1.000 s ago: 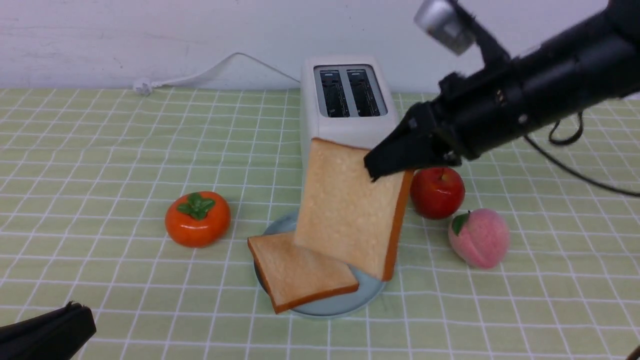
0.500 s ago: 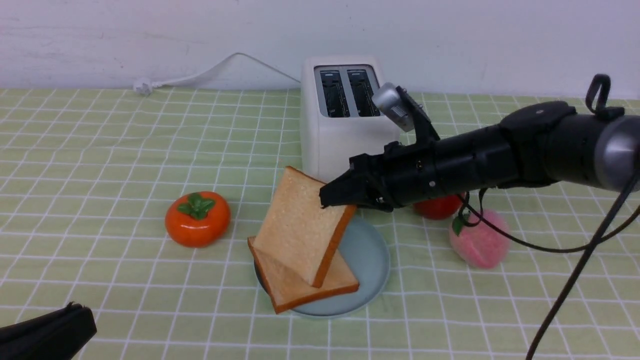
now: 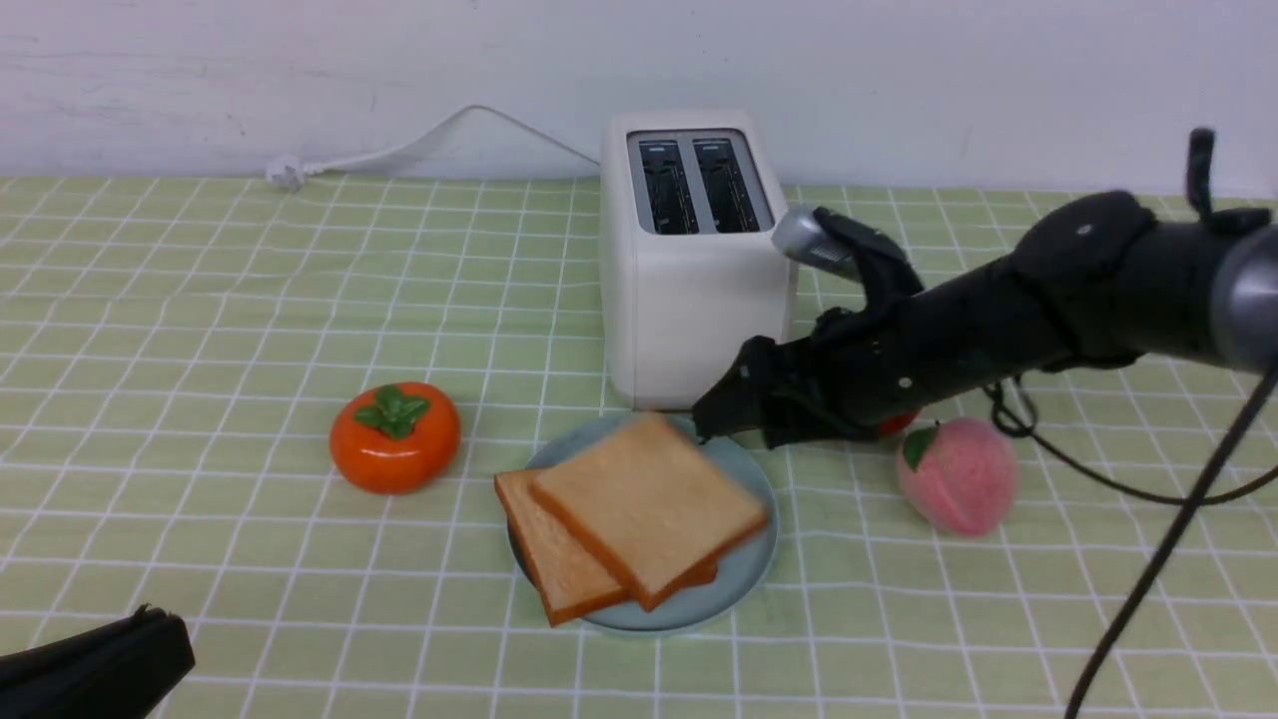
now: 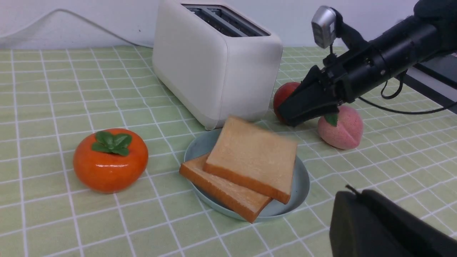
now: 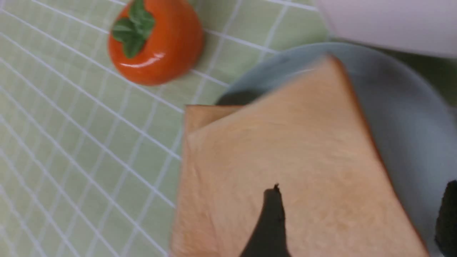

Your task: Take toasted bread from bread machine on green coffee tablecloth place on plate.

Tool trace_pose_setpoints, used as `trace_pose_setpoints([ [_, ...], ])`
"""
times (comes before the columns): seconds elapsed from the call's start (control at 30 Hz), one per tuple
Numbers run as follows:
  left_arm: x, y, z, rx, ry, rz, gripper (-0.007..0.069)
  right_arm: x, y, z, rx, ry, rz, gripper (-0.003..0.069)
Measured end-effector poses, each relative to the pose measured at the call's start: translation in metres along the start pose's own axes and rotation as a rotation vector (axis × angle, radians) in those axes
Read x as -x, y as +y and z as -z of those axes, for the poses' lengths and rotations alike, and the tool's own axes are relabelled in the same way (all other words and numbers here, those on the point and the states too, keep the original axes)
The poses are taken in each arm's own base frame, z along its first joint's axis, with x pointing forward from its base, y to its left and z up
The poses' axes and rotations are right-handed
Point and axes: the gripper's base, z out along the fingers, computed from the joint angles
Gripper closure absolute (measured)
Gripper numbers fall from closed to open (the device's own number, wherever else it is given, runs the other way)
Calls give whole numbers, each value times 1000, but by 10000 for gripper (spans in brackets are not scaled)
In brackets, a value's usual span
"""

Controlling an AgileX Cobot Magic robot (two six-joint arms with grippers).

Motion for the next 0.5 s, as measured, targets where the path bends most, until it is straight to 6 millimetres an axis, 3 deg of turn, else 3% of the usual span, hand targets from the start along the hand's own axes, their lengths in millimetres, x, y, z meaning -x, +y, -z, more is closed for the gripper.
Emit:
trace_pose_setpoints([
  [0.13,0,0,0,0,0,0,638,5,12,50,-107,-5,56,144],
  [0.17,0,0,0,0,0,0,638,6,13,53,-113,-9,69,144],
  [0.3,0,0,0,0,0,0,638,-8,50,131,-238,3,159,361],
  [0.4,0,0,1,-2,0,2,638,-26,66,172,-306,-7,189,475],
  [0.43,0,0,1,-2,2,2,638,-28,67,174,-312,-6,189,491],
  [0.5,0,-1,5,-12,-11,5,638,-55,80,209,-355,-39,218,568],
])
